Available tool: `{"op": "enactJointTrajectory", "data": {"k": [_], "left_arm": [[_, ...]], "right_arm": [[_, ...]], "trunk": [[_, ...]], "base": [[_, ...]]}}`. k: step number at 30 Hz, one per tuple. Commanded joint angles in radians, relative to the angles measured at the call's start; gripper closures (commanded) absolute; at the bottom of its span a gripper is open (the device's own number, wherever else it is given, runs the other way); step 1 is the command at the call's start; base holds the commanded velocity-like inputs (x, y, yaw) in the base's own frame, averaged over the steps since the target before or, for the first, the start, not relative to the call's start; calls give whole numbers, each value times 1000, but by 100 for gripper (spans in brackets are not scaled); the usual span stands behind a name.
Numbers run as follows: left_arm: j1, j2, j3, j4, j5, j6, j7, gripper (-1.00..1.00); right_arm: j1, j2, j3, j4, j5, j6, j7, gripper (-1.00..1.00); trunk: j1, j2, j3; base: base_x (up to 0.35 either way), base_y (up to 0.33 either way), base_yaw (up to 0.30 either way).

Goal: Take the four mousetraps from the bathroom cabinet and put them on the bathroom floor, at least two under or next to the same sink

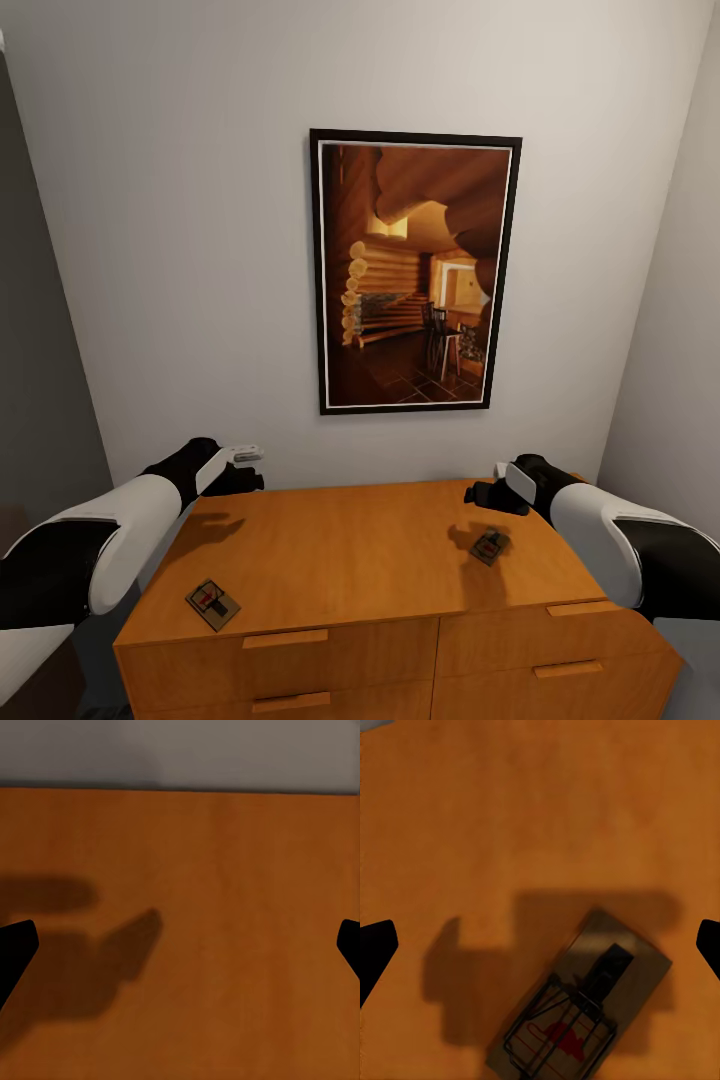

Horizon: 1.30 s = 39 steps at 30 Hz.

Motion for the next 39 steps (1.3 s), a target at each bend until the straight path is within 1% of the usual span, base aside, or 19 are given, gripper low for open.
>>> {"op": "enactJointTrajectory", "data": {"k": [1,7,16,25,39], "left_arm": [[-1,1,-7,-2,9,5,-1,-100],[-1,1,-7,-2,9,5,-1,-100],[-1,1,-7,-1,9,5,-1,-100],[-1,0,-7,0,9,5,-1,-100],[-1,-2,-7,-1,9,5,-1,-100]], "right_arm": [[-2,0,-5,2,-2,1,0,-100],[-2,-2,-5,2,-2,0,2,-100],[0,-4,-5,2,-15,-19,3,-100],[41,-1,-5,2,-17,-35,0,-100],[63,3,-5,2,-17,-45,-2,-100]], "trunk": [[0,-1,-2],[0,-1,-2],[0,-1,-2],[0,-1,-2],[0,-1,-2]], "base": [[0,0,0],[0,0,0],[0,0,0],[0,0,0],[0,0,0]]}}
